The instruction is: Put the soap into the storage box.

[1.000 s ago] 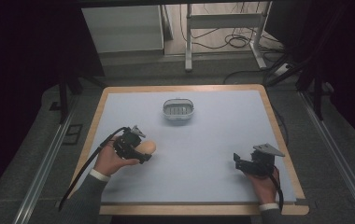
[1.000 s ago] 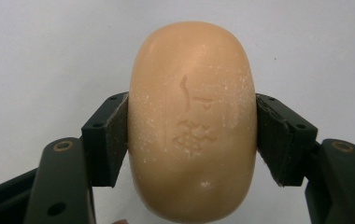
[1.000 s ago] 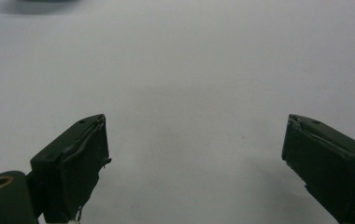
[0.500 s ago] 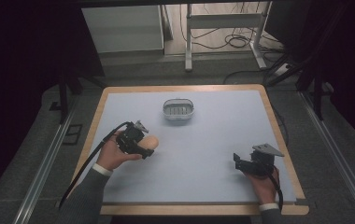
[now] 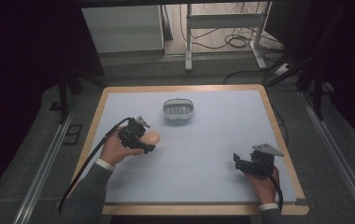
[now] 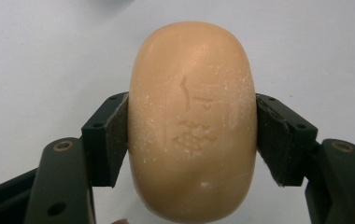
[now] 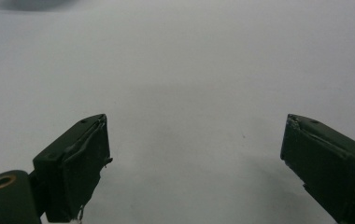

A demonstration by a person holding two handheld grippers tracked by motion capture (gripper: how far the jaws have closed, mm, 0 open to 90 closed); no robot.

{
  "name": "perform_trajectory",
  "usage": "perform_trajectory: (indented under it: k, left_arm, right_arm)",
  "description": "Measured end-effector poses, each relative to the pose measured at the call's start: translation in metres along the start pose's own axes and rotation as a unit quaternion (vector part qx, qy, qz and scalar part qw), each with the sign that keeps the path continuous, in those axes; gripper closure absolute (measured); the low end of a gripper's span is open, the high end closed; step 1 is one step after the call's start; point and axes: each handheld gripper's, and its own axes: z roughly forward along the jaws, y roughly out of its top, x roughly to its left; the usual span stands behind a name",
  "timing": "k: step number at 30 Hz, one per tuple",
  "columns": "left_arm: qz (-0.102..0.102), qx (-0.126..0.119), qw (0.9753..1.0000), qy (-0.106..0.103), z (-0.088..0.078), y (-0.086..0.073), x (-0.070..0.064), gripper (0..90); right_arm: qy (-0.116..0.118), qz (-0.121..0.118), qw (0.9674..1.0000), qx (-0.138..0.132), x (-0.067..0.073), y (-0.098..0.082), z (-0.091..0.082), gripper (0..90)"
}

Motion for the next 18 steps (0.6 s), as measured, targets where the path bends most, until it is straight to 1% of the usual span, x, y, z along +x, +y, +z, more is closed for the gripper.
perform_trajectory:
  k: [5, 6, 9, 12, 14, 18]
  left_arm:
    - [-0.003, 0.002, 1.0000, -0.001, 0.003, 0.003, 0.004, 32.5]
    - [-0.005, 0.000, 1.0000, -0.005, 0.004, 0.005, 0.005, 32.5]
    - [-0.006, -0.002, 0.9999, -0.012, 0.005, 0.006, 0.007, 32.5]
    - [-0.005, 0.001, 1.0000, -0.004, 0.006, 0.008, 0.008, 32.5]
    - [-0.005, -0.001, 1.0000, -0.008, 0.005, 0.010, 0.010, 32.5]
    - [-0.006, -0.003, 1.0000, -0.003, 0.005, 0.014, 0.012, 32.5]
  right_arm:
    - [0.000, 0.000, 1.0000, 0.001, 0.000, 0.000, 0.000, 8.3]
    - [-0.001, -0.001, 1.0000, 0.000, 0.000, 0.000, 0.000, 8.3]
    - [-0.001, -0.001, 1.0000, 0.001, 0.000, 0.000, 0.000, 8.3]
    - [-0.002, -0.001, 1.0000, 0.002, 0.001, 0.000, 0.000, 8.3]
    - [-0.002, -0.002, 1.0000, 0.002, 0.001, 0.000, 0.000, 8.3]
    - [-0.002, -0.002, 1.0000, 0.001, 0.001, 0.000, 0.000, 8.3]
